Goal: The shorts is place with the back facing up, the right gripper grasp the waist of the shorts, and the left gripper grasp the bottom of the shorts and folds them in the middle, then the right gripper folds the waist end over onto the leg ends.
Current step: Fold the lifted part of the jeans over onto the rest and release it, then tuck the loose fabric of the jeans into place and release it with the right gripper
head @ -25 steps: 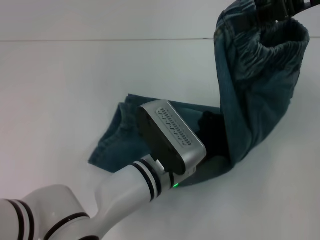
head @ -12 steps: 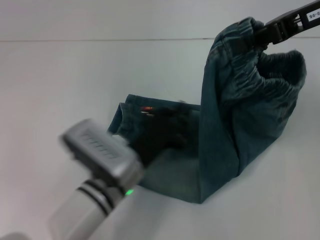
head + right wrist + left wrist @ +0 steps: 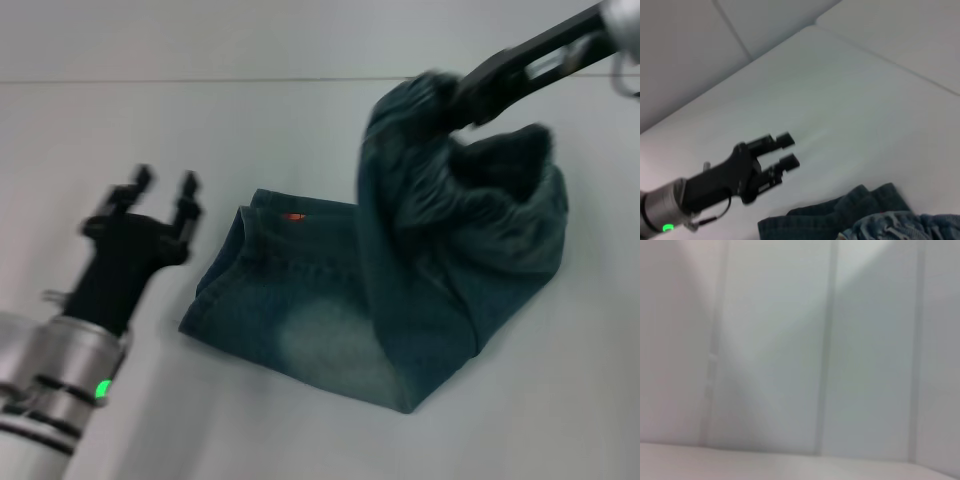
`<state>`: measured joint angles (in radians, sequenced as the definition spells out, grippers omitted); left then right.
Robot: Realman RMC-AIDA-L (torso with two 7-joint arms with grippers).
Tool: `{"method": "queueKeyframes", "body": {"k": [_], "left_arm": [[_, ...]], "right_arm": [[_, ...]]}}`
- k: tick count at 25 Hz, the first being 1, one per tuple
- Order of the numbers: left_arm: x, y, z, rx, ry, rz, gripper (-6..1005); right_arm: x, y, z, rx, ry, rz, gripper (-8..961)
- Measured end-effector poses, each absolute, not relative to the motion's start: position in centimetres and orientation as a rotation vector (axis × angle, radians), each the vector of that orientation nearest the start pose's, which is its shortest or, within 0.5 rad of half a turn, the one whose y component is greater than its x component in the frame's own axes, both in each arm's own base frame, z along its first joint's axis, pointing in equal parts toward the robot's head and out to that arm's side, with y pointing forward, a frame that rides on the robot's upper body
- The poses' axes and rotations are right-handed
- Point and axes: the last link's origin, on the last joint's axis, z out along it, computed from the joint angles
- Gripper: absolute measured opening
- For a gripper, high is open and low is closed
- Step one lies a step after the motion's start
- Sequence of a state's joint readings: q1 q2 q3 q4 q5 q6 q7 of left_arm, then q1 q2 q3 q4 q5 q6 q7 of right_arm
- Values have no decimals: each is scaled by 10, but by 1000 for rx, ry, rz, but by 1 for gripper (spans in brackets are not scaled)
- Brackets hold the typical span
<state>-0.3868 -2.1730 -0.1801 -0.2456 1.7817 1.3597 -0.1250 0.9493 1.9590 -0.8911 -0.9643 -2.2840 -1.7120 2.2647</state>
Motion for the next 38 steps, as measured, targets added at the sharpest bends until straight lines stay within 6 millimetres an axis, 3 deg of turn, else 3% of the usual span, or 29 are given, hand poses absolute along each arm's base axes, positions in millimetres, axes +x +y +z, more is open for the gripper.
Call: {"method": "queueKeyframes", "body": {"k": [1, 10, 18, 28, 38], "left_arm": [[-286, 273, -76, -1674, -596, -924, 506], [-312, 256, -49, -1512, -604, -917, 674], [-316, 256, -48, -1494, -615, -903, 779], [-317, 258, -49, -1500, -626, -891, 778], [-319, 261, -46, -1478, -634, -885, 779]], "right_arm": [[110, 412, 49, -2926, 852, 78, 146], [85, 405, -20, -3093, 579, -137, 156], [71, 395, -57, -3184, 388, -188, 165], [74, 391, -76, -3205, 390, -256, 177], [75, 390, -74, -3213, 402, -259, 404]]}}
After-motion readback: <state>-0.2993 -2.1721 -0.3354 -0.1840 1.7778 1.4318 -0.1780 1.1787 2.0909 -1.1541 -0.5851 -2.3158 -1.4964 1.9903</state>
